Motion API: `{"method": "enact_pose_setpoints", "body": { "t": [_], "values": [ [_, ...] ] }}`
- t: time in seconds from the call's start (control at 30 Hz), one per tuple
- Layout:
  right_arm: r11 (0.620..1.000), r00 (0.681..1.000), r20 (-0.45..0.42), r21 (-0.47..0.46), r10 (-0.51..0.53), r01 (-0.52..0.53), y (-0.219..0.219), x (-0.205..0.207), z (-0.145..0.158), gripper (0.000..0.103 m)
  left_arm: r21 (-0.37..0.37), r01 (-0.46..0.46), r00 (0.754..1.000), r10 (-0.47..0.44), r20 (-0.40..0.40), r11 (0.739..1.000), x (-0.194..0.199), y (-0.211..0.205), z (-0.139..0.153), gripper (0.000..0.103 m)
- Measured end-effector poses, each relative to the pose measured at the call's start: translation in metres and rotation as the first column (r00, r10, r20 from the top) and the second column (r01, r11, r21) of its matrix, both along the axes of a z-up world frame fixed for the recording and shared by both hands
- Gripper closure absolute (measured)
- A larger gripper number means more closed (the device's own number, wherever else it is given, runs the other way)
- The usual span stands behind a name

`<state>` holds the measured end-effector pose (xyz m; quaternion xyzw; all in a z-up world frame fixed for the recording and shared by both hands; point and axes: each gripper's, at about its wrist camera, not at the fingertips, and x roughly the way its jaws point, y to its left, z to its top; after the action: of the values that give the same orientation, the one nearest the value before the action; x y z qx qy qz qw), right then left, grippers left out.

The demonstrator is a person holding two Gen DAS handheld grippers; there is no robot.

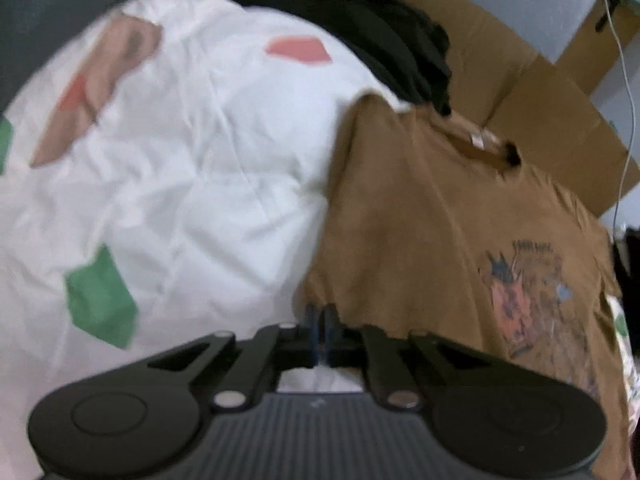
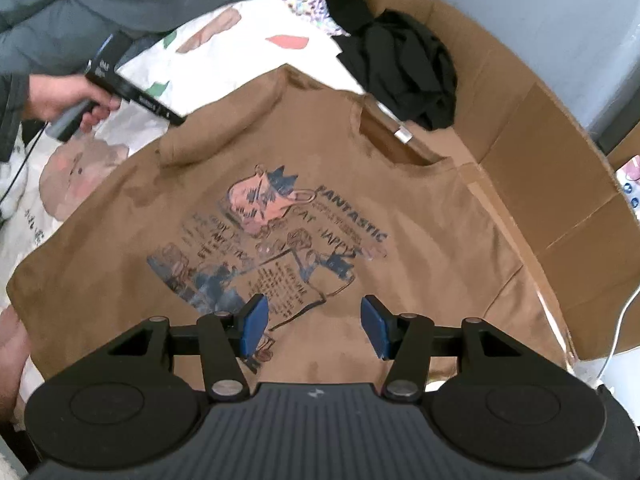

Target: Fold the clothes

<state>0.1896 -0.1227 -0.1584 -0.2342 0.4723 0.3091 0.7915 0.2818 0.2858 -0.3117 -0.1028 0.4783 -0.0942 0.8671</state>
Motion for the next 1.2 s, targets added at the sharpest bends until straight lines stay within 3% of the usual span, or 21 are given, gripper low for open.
{"method": "enact_pose_setpoints", "body": {
  "t": [0.17,0.27,0.47,0.7,0.77,0.83,0.87,1.0,1.2],
  "values": [
    [1.0,1.0,0.004,-0.016,0.015,-0.015,-0.002,-0.006,-0.006,0.047,0.033,-0.104,0.989,0.101,0.104,0.994,0.004,0.031,0.038,0.1],
    [1.0,1.0,-0.005,-0.014,0.014,-0.014,-0.004,-0.007,-0.01,0.047,0.059,-0.176,0.969,0.162,0.187,0.983,0.012,0.046,0.064,0.1],
    [0.999,0.999,-0.039,-0.03,0.02,-0.021,0.0,-0.007,-0.023,0.047,0.145,-0.241,0.944,0.197,0.266,0.959,0.038,0.055,0.087,0.101],
    [0.999,0.996,-0.083,-0.023,0.023,-0.025,0.01,-0.002,-0.039,0.047,0.209,-0.317,0.938,0.272,0.216,0.925,0.054,0.063,0.055,0.098],
    [0.999,0.996,-0.089,-0.023,0.021,-0.023,0.012,-0.001,-0.041,0.047,0.186,-0.343,0.932,0.311,0.184,0.921,0.055,0.069,0.046,0.081],
    [0.999,0.996,-0.09,-0.028,0.018,-0.021,0.012,-0.001,-0.045,0.047,0.18,-0.332,0.939,0.307,0.153,0.926,0.052,0.069,0.037,0.053],
    [0.999,0.996,-0.091,-0.033,0.017,-0.02,0.011,-0.001,-0.047,0.047,0.178,-0.322,0.944,0.3,0.137,0.93,0.05,0.069,0.033,0.05],
    [0.999,0.995,-0.103,-0.04,0.005,-0.009,0.009,0.001,-0.053,0.047,0.198,-0.227,0.974,0.219,0.064,0.954,0.034,0.066,0.02,0.048],
    [0.999,0.994,-0.107,-0.034,0.011,-0.015,0.01,-0.004,-0.052,0.047,0.119,-0.185,0.98,0.192,-0.053,0.976,0.005,0.077,0.008,0.048]
  ]
}}
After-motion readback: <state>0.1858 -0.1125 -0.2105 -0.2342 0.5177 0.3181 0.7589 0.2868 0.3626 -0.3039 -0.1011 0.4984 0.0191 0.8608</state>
